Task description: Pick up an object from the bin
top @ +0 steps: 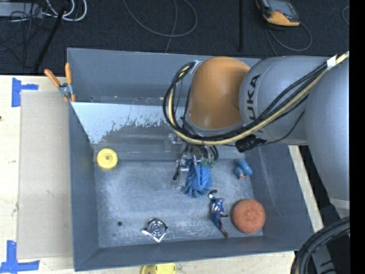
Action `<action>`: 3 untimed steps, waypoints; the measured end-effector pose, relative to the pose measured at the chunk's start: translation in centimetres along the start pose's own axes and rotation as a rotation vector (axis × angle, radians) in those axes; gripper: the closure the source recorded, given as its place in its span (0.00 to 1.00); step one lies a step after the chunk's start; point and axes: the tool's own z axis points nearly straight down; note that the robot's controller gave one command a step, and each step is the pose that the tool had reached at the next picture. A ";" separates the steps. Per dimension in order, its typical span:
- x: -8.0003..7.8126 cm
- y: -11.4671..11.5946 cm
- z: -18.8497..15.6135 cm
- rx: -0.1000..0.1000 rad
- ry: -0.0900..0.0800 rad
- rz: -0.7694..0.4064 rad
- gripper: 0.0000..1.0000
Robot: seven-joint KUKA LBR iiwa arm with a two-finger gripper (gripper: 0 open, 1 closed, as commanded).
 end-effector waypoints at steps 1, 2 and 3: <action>0.3 -4.0 0.4 -0.001 0.000 -0.062 0.00; -0.2 -6.3 3.0 0.003 -0.002 -0.040 0.00; 3.1 -12.5 5.0 0.000 0.000 -0.230 1.00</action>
Offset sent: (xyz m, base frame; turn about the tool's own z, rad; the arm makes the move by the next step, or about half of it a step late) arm 0.0035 -0.0537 -0.0403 -0.0320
